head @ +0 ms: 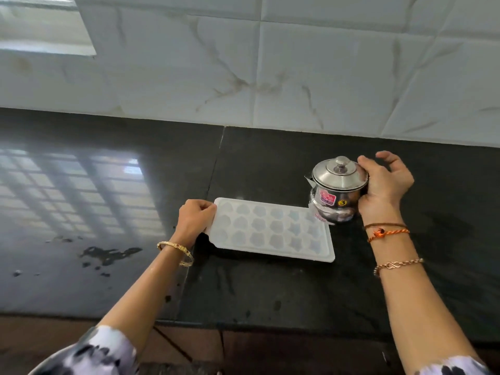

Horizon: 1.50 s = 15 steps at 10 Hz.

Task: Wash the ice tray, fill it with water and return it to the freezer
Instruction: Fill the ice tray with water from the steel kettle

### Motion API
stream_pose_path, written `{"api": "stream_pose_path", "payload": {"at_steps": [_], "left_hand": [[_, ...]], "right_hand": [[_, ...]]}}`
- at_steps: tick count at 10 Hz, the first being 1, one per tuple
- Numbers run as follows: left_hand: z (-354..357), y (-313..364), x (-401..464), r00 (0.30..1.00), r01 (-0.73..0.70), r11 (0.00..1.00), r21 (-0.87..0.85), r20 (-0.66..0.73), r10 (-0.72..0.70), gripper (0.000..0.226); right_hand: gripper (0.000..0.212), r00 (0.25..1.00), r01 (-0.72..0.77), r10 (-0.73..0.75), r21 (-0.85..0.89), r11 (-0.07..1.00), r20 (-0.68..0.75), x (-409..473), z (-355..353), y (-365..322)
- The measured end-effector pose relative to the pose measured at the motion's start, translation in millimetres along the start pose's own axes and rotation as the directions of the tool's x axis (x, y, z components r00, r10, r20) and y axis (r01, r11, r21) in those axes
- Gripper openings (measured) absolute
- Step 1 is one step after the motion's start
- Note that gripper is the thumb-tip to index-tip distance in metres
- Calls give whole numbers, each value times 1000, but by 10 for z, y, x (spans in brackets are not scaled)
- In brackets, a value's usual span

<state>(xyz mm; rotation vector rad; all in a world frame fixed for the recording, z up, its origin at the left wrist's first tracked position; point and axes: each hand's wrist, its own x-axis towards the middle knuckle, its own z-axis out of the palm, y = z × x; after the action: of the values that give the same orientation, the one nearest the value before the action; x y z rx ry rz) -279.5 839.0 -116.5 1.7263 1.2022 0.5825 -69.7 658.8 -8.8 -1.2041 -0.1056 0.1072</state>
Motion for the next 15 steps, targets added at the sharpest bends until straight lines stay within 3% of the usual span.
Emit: {"api": "stream_pose_path", "payload": {"at_steps": [2,6,8,15], "left_hand": [[-125,-46,61,989,77,991,-109,132,-62,10],[-168,-101,163,969,189,961,-202,198,-149,16],[-167,-75,150,965,201,960,-194,207,-160,20],[-189,-37,117,957,229,955,-187,225,-185,23]], "right_hand": [[31,991,-11,27,-121,993,134,-334,607,293],[32,946,252,-130,-419,872,298,-505,996,637],[20,931,306,-165,-454,837,325,-494,1025,674],[20,930,315,-154,-507,803,334,-516,999,650]]}}
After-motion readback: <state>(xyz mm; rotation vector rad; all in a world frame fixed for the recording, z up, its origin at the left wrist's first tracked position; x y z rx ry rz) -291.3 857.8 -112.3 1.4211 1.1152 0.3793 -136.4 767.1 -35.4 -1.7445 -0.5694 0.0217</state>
